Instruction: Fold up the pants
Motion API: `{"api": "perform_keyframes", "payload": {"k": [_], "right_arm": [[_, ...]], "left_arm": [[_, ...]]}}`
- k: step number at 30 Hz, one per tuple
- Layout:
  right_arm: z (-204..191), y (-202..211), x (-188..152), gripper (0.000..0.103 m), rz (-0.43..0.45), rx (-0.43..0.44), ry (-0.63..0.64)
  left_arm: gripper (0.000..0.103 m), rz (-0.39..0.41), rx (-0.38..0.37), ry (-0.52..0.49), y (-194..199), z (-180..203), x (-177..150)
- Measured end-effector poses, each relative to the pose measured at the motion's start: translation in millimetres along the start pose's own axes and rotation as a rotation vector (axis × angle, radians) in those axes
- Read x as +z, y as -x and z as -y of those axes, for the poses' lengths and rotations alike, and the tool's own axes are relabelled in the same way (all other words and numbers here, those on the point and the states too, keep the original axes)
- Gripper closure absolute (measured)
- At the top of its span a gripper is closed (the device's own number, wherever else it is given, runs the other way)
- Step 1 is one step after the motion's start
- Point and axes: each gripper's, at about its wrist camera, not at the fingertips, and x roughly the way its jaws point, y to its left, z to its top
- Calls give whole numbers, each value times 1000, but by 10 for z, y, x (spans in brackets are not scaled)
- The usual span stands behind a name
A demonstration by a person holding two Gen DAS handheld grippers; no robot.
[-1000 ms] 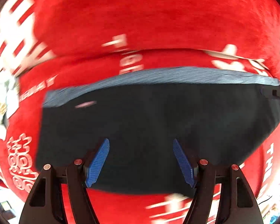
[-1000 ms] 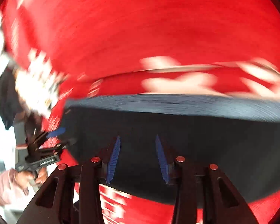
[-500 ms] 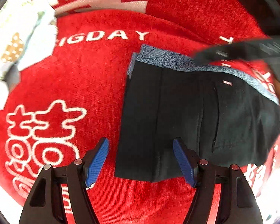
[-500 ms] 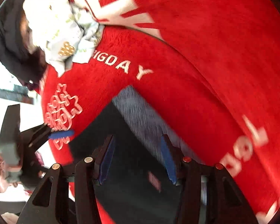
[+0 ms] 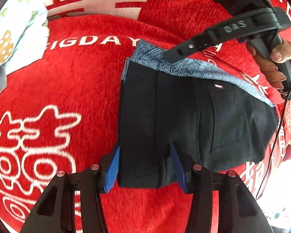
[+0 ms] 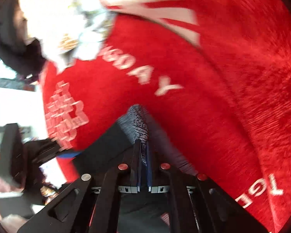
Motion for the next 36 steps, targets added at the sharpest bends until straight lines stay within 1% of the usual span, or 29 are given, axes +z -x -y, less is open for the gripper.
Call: {"api": "perform_keyframes", "payload": {"k": [2, 4, 5, 8, 9, 10, 11, 12, 13, 14, 15, 16, 17, 18, 19, 21, 23, 24, 25, 26, 27, 28, 30, 31, 32, 33, 34, 35, 36], "right_arm": [[-119, 23, 5, 98, -18, 10, 41], [-141, -9, 37, 98, -23, 30, 40], [-110, -70, 65, 98, -25, 30, 24], [4, -309, 105, 98, -24, 41, -48], [78, -393, 106, 98, -22, 17, -76], [168, -462, 104, 98, -14, -33, -110], [191, -518, 115, 97, -4, -48, -148], [240, -509, 102, 96, 14, -35, -190], [261, -472, 81, 87, 33, -36, -220], [247, -399, 44, 83, 61, -56, -232], [218, -309, -8, 82, 83, -74, -235], [197, -229, -60, 82, 99, -77, -237], [168, -118, -147, 82, 125, -71, -243], [169, 0, -254, 82, 157, -52, -259], [188, 83, -357, 82, 180, -32, -281], [308, 165, -618, 82, 189, -23, -352], [472, 126, -809, 82, 184, -53, -416], [562, 148, -919, 82, 211, -59, -455], [674, 205, -1029, 82, 251, -82, -502], [782, 277, -1154, 82, 260, -162, -556], [902, 369, -1311, 82, 272, -224, -618], [993, 465, -1464, 82, 296, -230, -671], [1069, 725, -1858, 81, 352, -224, -745], [1069, 834, -2018, 76, 376, -220, -752], [1044, 955, -2235, 73, 405, -213, -769], [1020, 1072, -2504, 62, 437, -188, -804], [1010, 1129, -2690, 50, 458, -162, -835], [1032, 1213, -3000, 47, 488, -115, -894], [1033, 1239, -3200, 47, 506, -85, -939]], "left_arm": [[51, -5, 2, 3, 56, -17, -90], [51, -15, 20, -6, 76, -28, -199], [51, -23, 31, -7, 86, 18, -184], [51, -39, 48, 12, 64, -21, -276], [51, -36, 49, 22, 81, -42, -291], [51, -27, 61, 33, 128, -42, -311], [51, -20, 81, 40, 177, -45, -301], [51, -12, 92, 46, 229, -50, -273], [51, 3, 96, 56, 288, -58, -239], [51, 23, 93, 70, 390, -19, -207], [51, 41, 88, 82, 466, 3, -159], [50, 61, 86, 85, 525, 34, -88], [37, 74, 82, 80, 564, 41, -15], [29, 88, 84, 73, 565, 91, 59], [23, 109, 106, 66, 531, 161, 159], [23, 115, 131, 63, 345, 294, 372], [23, 110, 194, 76, 66, 332, 555], [23, 91, 231, 84, -81, 323, 607], [23, 43, 282, 102, -253, 285, 641], [23, 4, 304, 120, -364, 229, 640], [23, 1, 298, 127, -391, 195, 627], [23, 23, 298, 116, -352, 202, 611], [23, 6, 359, 83, -262, 248, 573], [23, -1, 363, 87, -189, 273, 544], [23, 1, 341, 99, -120, 329, 533], [23, 11, 315, 107, -48, 394, 528], [23, 31, 282, 106, 41, 521, 509], [23, 43, 265, 95, 77, 650, 500], [23, 48, 250, 85, 81, 775, 486]]}}
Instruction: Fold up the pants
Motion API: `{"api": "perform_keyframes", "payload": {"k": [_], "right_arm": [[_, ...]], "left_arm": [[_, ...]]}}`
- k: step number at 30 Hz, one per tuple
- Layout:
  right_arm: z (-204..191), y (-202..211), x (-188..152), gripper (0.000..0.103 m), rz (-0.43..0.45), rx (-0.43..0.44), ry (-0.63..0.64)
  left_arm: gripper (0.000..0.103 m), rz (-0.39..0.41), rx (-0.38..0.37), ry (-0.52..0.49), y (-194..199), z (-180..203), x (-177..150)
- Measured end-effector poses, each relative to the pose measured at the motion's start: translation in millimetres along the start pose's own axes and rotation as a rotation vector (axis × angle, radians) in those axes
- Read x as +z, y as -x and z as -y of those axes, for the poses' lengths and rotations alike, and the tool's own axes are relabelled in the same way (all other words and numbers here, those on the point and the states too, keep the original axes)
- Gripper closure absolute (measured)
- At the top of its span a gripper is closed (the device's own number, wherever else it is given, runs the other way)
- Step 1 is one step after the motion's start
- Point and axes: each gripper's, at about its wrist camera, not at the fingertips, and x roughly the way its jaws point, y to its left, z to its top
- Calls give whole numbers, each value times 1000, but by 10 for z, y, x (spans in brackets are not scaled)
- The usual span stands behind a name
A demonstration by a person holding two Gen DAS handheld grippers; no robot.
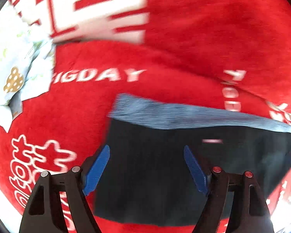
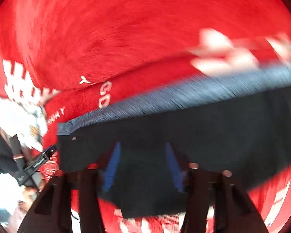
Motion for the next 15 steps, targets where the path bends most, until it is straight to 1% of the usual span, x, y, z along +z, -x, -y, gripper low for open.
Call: {"api": "perform_keyframes", "payload": {"k": [2, 3, 5, 6, 7, 8, 11, 13, 14, 15], "right_arm": [[341, 177, -265, 47, -8, 71, -138], [474, 214, -358, 47, -9, 94, -192], [720, 212, -587, 47, -15, 142, -299], [776, 172, -691, 47, -18, 159, -339], [830, 124, -753, 47, -19, 175, -369], [892, 83, -808, 47, -15, 210, -396], [963, -35, -803, 47, -4, 254, -410], [1022, -123, -773, 49, -12, 266, -426], [1062, -162, -759, 52, -14, 270, -448], [1064, -164, -745, 75, -18, 257, -454]], "left_arm": [[23, -17, -48, -26, -26, 310, -85], [23, -40, -58, -42, -94, 439, -127], [23, -102, -40, -80, -309, 655, -225], [22, -103, -21, -87, -358, 703, -292], [20, -64, -12, -86, -342, 739, -307], [19, -53, -16, -84, -329, 731, -336], [17, -76, -39, -58, -310, 662, -403], [16, -77, -26, -82, -308, 708, -413], [16, -75, -18, -94, -305, 723, -412], [16, -75, -12, -100, -287, 745, -417]]}}
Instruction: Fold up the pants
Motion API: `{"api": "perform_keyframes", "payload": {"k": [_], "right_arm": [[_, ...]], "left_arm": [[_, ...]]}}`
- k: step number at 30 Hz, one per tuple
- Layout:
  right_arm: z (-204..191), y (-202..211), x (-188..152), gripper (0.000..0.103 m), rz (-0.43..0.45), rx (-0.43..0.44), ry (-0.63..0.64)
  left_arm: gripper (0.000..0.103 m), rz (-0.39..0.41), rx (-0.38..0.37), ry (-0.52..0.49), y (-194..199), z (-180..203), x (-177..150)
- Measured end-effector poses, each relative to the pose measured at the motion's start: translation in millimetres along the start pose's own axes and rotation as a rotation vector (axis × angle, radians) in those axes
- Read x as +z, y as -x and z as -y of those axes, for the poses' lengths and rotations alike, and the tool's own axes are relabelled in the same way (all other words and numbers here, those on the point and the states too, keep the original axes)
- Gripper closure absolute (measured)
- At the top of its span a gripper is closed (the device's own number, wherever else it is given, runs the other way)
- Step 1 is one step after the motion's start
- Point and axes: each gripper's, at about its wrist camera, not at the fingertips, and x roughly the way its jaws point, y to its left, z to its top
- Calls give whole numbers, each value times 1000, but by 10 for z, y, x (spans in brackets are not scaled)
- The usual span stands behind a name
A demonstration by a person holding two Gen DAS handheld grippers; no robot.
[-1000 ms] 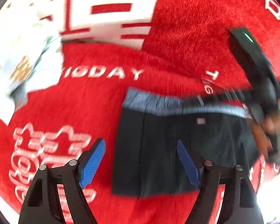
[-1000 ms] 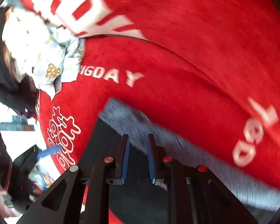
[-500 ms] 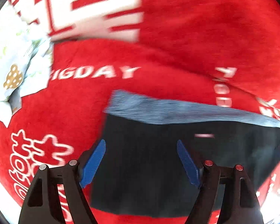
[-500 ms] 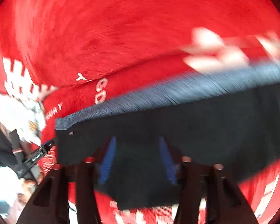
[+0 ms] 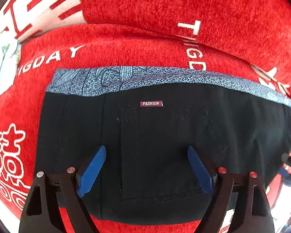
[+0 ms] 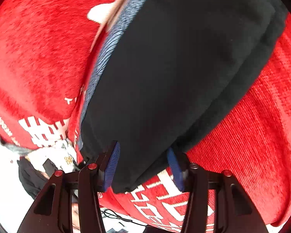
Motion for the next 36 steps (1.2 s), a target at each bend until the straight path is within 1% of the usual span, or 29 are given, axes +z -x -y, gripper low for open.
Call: {"api": "perform_keyframes", "payload": {"k": [1, 3, 5, 7, 8, 9, 11, 12, 13, 14, 15, 17, 19, 20, 22, 23, 24, 26, 28, 30, 32, 34, 36], "right_arm": [[-34, 27, 17, 96, -4, -23, 14], [-195, 196, 2, 96, 24, -18, 105], [-286, 300, -70, 96, 39, -55, 192], [-190, 232, -131, 96, 22, -96, 195], [-88, 155, -142, 96, 12, -137, 193], [-26, 90, -147, 96, 6, -155, 201], [15, 93, -145, 95, 23, -128, 196], [17, 127, -148, 90, 21, -120, 188], [16, 178, -154, 87, 15, -124, 186], [30, 271, -156, 84, 9, -137, 189], [49, 368, -147, 82, 17, -140, 193], [131, 655, -76, 80, 77, -143, 193], [298, 1003, 103, 71, 167, -154, 150], [370, 1121, 202, 69, 202, -159, 117], [578, 1370, 394, 68, 264, -158, 49], [701, 1529, 527, 68, 307, -155, 6], [783, 1625, 621, 68, 333, -157, -17], [978, 1828, 847, 68, 385, -170, -68], [1139, 1969, 1060, 68, 411, -188, -98], [1329, 2113, 1327, 68, 440, -223, -115], [1478, 2180, 1557, 68, 451, -236, -131], [1600, 2175, 1721, 68, 438, -233, -155], [1683, 2143, 1869, 68, 411, -204, -170]], "left_arm": [[16, -3, 0, -1, 12, 53, 13], [16, -6, -6, -2, 35, 49, 1], [16, 2, -7, -11, 54, 51, 36], [16, 10, -4, -23, 81, 39, 12], [15, 12, 0, -28, 43, 74, 22], [15, 10, 4, -29, 22, 118, 38], [16, -11, 18, -27, 12, 218, 64], [16, -24, 35, -30, 45, 252, 69], [16, -30, 50, -40, 99, 303, 69], [16, -26, 46, -48, 90, 277, 97], [16, -11, 34, -61, 185, 356, 89], [16, 16, 1, -89, 355, 563, 68], [16, 28, -34, -113, 433, 805, 42], [16, 28, -54, -131, 435, 996, 27], [16, 16, -72, -153, 373, 1258, 4], [16, -2, -72, -160, 293, 1416, -2], [16, -15, -72, -161, 231, 1497, -4], [16, -53, -50, -156, 72, 1627, -119], [16, -81, -26, -144, -50, 1650, -228], [16, -45, 5, -162, -50, 1685, -311], [15, -46, 26, -166, -60, 1719, -336], [14, -51, 34, -157, -82, 1740, -325], [14, -58, 48, -148, -97, 1767, -311]]}}
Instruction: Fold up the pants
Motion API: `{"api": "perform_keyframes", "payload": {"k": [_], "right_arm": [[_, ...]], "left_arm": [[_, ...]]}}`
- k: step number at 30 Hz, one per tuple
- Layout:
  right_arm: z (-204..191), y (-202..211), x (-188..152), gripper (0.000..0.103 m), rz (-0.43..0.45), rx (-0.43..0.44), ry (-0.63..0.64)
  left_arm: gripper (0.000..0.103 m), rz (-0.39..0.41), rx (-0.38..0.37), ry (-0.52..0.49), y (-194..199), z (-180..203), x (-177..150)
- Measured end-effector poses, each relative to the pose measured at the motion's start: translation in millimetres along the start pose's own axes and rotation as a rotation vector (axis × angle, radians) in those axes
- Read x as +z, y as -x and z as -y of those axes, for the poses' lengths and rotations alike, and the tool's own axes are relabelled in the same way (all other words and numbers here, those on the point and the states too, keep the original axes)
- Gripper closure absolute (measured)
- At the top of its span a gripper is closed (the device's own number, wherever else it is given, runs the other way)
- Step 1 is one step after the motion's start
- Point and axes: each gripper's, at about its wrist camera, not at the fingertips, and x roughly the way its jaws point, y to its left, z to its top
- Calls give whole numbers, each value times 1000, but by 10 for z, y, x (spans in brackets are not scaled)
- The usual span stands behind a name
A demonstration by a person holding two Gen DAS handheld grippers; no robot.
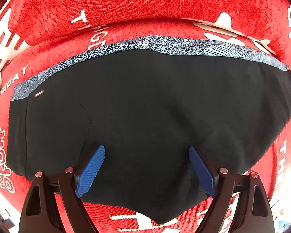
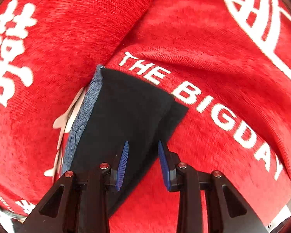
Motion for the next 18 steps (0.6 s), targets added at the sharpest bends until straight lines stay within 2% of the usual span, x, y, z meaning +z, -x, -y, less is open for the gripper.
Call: {"api": "perform_keyframes", "payload": {"k": [2, 5, 7, 8, 10, 11, 12, 13, 14, 15, 16, 18], "right_arm": [[-56, -12, 30, 92, -23, 22, 28], [-150, 101, 9, 96, -18, 3, 119], [-64, 98, -7, 96, -10, -46, 150], [75, 13, -6, 96, -34, -55, 135], [225, 18, 2, 93, -31, -10, 114], [223, 54, -16, 88, -21, -15, 123], [214, 96, -35, 71, -12, -46, 131], [206, 140, -50, 63, -7, -90, 132], [172, 227, -87, 63, 2, -128, 129], [127, 301, -123, 63, 8, -111, 138], [39, 361, -167, 63, 6, -72, 163], [-333, 370, -336, 63, -50, 32, 312]], "left_arm": [[14, -9, 11, 10, -43, 71, 29], [13, -17, 18, 22, -88, 103, 76], [7, -17, 37, 27, -123, 116, 98], [5, -17, 48, 37, -140, 123, 101], [5, -20, 56, 45, -150, 148, 99], [5, -31, 64, 50, -148, 160, 112], [5, -45, 72, 58, -139, 173, 128], [6, -64, 81, 70, -121, 185, 159], [7, -69, 87, 81, -63, 197, 200], [7, -52, 83, 82, 17, 252, 252], [7, -24, 71, 74, 107, 333, 329], [7, 33, 39, 42, 220, 566, 491]]}}
